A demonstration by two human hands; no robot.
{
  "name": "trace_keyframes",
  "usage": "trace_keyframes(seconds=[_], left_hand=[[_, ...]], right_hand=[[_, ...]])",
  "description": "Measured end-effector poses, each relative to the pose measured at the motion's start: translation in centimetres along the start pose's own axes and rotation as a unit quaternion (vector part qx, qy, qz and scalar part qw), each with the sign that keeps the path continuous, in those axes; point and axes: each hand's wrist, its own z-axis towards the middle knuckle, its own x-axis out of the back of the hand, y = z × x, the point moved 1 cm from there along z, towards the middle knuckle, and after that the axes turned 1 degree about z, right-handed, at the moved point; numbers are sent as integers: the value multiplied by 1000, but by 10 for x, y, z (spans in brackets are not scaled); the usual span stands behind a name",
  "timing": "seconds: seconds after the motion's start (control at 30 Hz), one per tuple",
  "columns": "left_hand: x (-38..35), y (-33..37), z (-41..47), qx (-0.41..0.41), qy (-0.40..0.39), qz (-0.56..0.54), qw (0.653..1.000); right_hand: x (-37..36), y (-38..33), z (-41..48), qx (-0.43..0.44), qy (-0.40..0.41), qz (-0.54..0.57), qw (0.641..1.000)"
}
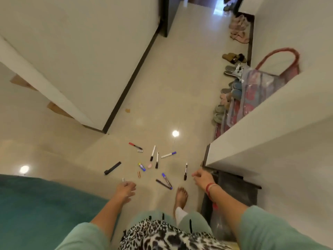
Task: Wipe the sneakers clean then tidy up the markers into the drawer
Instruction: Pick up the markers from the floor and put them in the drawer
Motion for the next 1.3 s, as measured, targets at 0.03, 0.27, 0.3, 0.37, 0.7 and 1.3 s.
trace_keyframes(seconds=[0.03, 0.27, 0.3, 0.37, 0.7, 1.3], left_hand=[[-6, 13, 5, -2, 5, -5, 1000], [-30, 83, 57, -30, 42, -7, 999], [-36, 87, 71, -31, 37, 3, 999], [-47, 93, 107, -38, 23, 19, 999], [-145, 59, 336, -77, -34, 131, 988], [-233, -50, 497, -35, -57, 71, 995]], right_hand=[[3, -3, 9, 0, -18, -21, 1000], [15, -14, 103, -15, -31, -6, 999], [12, -10, 122, -18, -24, 5, 1000], [2, -2, 163, -28, 0, 30, 999], [-120, 111, 352, -142, 84, 77, 983], [-251, 263, 473, -204, 131, 39, 969]])
